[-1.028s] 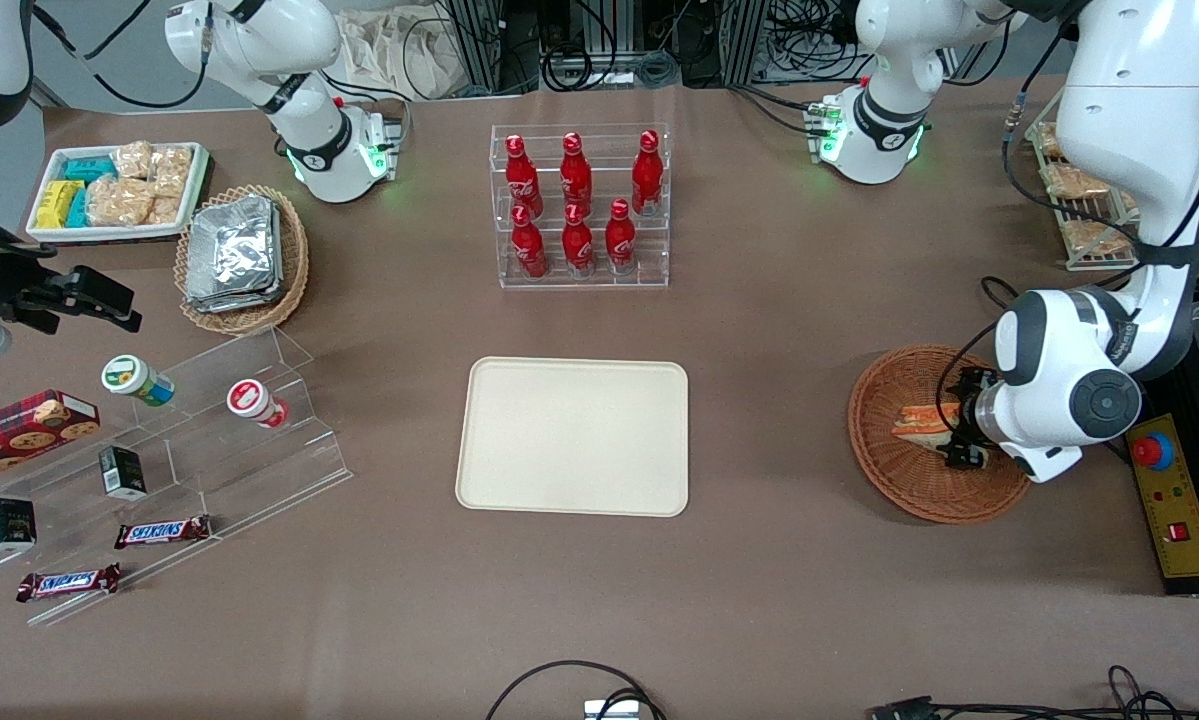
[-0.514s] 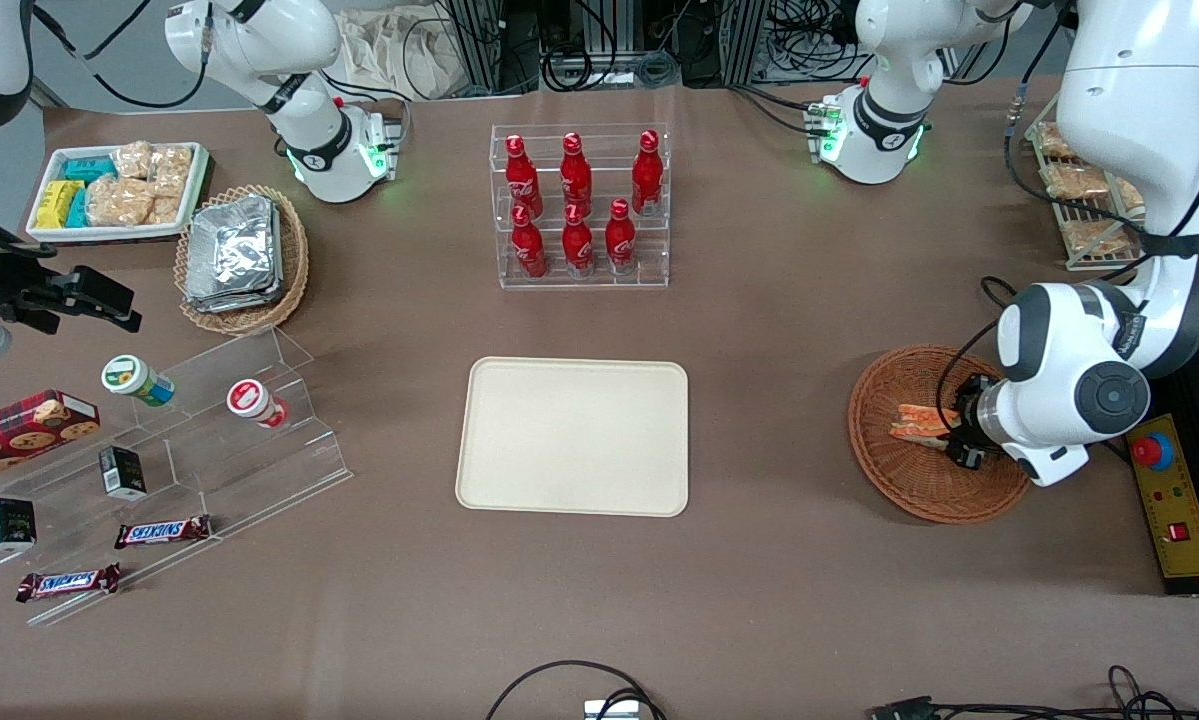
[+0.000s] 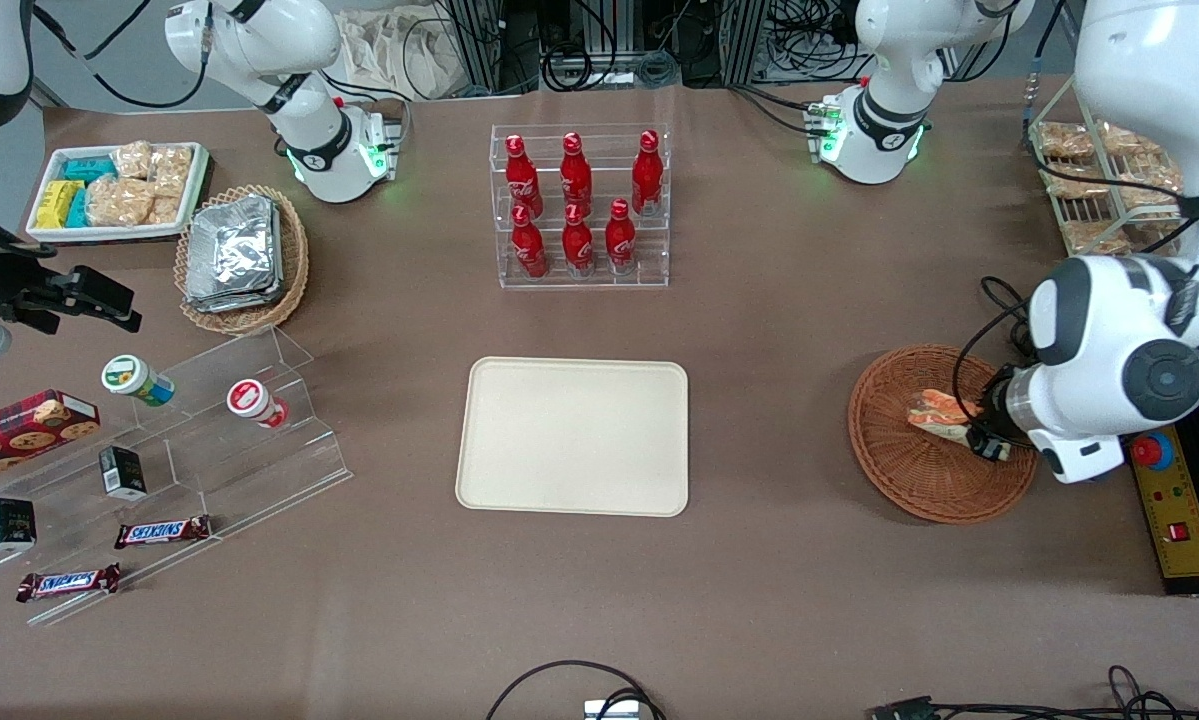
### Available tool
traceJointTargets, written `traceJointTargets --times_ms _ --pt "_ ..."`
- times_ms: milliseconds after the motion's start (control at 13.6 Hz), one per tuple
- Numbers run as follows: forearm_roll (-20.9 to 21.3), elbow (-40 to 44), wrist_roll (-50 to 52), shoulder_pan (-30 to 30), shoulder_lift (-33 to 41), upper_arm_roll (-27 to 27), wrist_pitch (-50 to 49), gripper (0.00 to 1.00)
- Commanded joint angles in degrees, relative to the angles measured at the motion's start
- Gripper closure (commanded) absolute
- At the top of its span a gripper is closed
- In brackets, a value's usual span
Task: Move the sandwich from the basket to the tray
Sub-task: 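Lift the sandwich out of the basket with the left gripper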
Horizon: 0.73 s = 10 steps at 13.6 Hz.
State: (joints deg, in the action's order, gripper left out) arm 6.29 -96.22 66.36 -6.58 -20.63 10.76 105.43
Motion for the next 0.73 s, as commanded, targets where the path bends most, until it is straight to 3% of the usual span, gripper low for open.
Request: traceJointTargets --times_ms 0,440,661 --pt "-0.49 11.19 -7.19 0.16 -1.07 3.46 -9.34 1.0" --pt "0.12 16.23 -11.34 2.61 -4.84 19.1 -10.33 1.0" --pt "0.21 18.78 -11.69 9.29 -8.7 19.47 -9.64 1.0"
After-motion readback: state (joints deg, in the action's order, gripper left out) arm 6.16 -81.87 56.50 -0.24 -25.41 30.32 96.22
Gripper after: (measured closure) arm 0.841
